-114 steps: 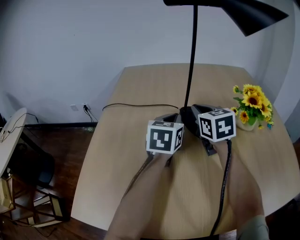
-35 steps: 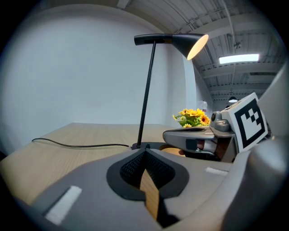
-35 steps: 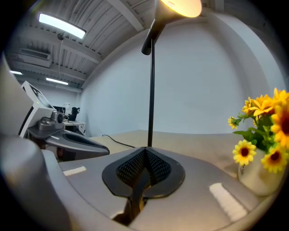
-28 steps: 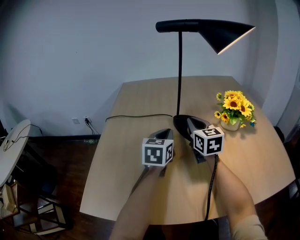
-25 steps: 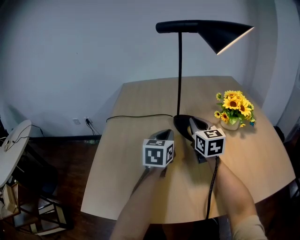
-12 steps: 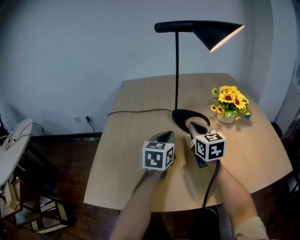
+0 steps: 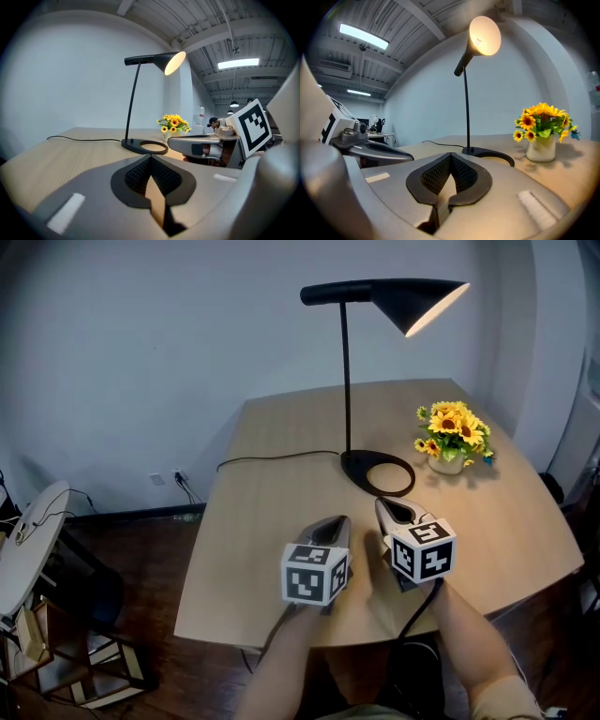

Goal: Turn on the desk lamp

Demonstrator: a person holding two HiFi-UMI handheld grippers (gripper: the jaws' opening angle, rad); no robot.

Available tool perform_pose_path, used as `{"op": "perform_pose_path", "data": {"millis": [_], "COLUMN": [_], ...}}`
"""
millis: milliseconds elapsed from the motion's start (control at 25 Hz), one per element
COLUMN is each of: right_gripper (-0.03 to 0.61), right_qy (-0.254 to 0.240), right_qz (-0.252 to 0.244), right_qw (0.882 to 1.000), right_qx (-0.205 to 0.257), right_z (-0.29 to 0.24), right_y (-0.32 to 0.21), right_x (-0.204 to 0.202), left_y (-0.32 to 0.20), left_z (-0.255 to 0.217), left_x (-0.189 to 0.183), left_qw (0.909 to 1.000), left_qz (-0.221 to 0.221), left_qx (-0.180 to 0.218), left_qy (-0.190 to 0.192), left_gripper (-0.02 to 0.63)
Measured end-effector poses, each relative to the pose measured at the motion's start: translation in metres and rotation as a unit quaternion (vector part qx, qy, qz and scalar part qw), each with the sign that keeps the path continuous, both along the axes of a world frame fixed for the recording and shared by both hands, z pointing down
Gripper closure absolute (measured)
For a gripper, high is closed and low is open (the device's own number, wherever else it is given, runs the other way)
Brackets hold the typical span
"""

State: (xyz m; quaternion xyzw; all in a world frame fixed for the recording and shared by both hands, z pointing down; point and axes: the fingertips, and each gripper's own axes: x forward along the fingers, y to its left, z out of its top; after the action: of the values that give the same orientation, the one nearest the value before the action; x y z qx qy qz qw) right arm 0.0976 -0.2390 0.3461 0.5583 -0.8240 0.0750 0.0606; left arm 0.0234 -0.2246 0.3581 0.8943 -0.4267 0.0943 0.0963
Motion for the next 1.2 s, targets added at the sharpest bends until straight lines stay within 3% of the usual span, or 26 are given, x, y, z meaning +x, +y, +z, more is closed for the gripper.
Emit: {"op": "perform_pose_path", "data": {"millis": [160,1000,1080,1120,1200], "right_gripper": [0.58,0.58,0.58,0.58,0.58], "right_qy": [-0.001,-0.009,-0.008,-0.005,0.015], "right_qz": [-0.005,-0.059,-0.065,-0.067,-0.065], "right_qw": [1.0,0.998,0.998,0.998,0.998], "right_qx": [-0.001,-0.002,-0.006,-0.009,-0.013], "right_z": [0.0,-0.002,-0.002,-0.002,0.004], "right_y": [0.023,0.132,0.142,0.147,0.156], "right_x": [0.0,-0.026,-0.029,-0.029,-0.031], "left_y": [0.019,0.11,0.117,0.122,0.134], "left_z": [-0.002,0.005,0.008,0.01,0.013], "left_x": [-0.002,-0.006,-0.006,-0.004,0.001], "left_qw": [0.9999,0.9991,0.9985,0.9972,0.9884], "left_qz": [-0.002,0.041,0.045,0.046,0.038], "left_qx": [0.012,-0.014,-0.017,-0.004,0.054], "left_qy": [0.008,0.001,-0.028,-0.059,-0.137], "left_gripper": [0.618,0.617,0.617,0.617,0.617]}}
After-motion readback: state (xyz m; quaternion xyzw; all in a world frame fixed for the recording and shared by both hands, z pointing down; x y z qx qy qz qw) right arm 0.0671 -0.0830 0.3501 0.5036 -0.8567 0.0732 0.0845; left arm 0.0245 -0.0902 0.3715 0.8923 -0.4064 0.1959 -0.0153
